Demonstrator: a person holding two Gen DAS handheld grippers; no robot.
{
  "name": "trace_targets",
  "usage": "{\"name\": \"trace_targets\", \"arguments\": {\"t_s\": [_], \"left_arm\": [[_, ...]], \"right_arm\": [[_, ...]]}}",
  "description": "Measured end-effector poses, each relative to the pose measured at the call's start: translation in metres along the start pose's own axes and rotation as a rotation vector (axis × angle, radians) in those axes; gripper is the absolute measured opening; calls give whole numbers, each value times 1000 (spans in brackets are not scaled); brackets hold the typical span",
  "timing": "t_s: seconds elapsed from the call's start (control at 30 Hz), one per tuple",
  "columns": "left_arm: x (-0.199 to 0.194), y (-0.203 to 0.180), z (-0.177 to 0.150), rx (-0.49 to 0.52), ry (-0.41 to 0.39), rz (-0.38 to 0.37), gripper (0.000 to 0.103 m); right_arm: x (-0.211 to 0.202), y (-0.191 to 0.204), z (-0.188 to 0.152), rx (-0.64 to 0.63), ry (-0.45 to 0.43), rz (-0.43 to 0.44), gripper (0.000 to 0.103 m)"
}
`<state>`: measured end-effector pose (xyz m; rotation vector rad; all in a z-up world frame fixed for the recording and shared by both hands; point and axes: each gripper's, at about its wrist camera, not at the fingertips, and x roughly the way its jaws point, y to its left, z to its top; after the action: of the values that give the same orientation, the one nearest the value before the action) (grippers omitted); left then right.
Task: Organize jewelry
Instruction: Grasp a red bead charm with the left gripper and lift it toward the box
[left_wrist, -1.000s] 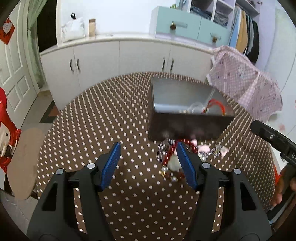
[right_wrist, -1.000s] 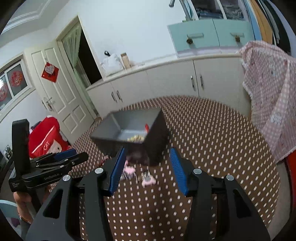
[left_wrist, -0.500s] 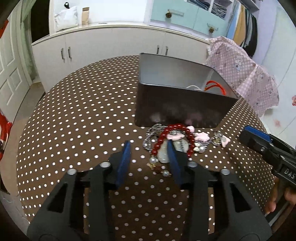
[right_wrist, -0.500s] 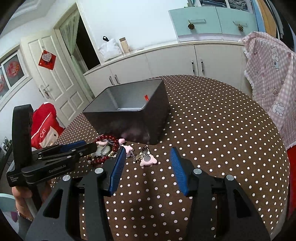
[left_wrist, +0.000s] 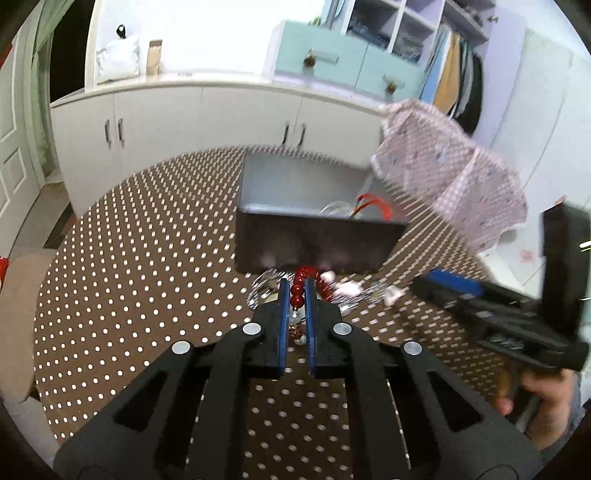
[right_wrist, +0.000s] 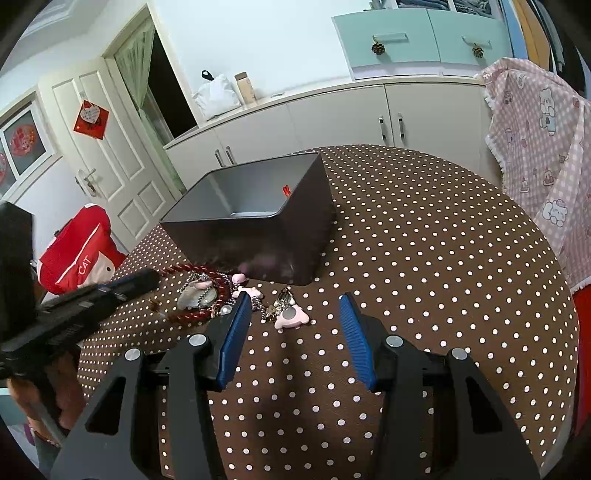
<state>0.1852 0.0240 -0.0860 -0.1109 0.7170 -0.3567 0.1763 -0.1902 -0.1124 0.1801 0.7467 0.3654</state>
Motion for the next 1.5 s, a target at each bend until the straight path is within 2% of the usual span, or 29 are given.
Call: {"name": "trace_targets", "arguments": {"t_s": [0.13,0.27,0.43,0.57,0.67,0.83,0.9,0.97,1.0,1.2,1.5], "left_arm": [[-20,-3,0,1,-42,-18,8],[-31,-5,2,-8,-72,-37,8],[-35,-8,6,-2,-96,-38,8],[-37,-9,10,0,-105,-36,8],[-38,-8,10,-2,-108,-31,8],[-41,-4,11,-10,-112,-25,8],[-41,-4,12,-11,-113,-25,8],[-42,-4,12,-11,-116,-25,8],[-43,-5,12,-10,-119,-25,8],[-47,-4,17,-13,-131,-31,8],[-56,-10,27,-13,-154,-51,8]], "right_arm": [[4,4,-1,-29,35,-19,47],[20,11,-4,-85,129,-43,47],[25,27,-2,-185,121,-123,47],[28,40,1,-257,104,-136,47],[33,50,1,-314,107,-164,38],[47,59,0,-373,127,-152,32],[52,59,-1,-395,127,-191,18],[52,58,3,-401,129,-187,1],[50,57,4,-398,131,-180,1],[13,55,10,-369,44,-134,1],[-53,71,42,-368,-122,-54,1]]}}
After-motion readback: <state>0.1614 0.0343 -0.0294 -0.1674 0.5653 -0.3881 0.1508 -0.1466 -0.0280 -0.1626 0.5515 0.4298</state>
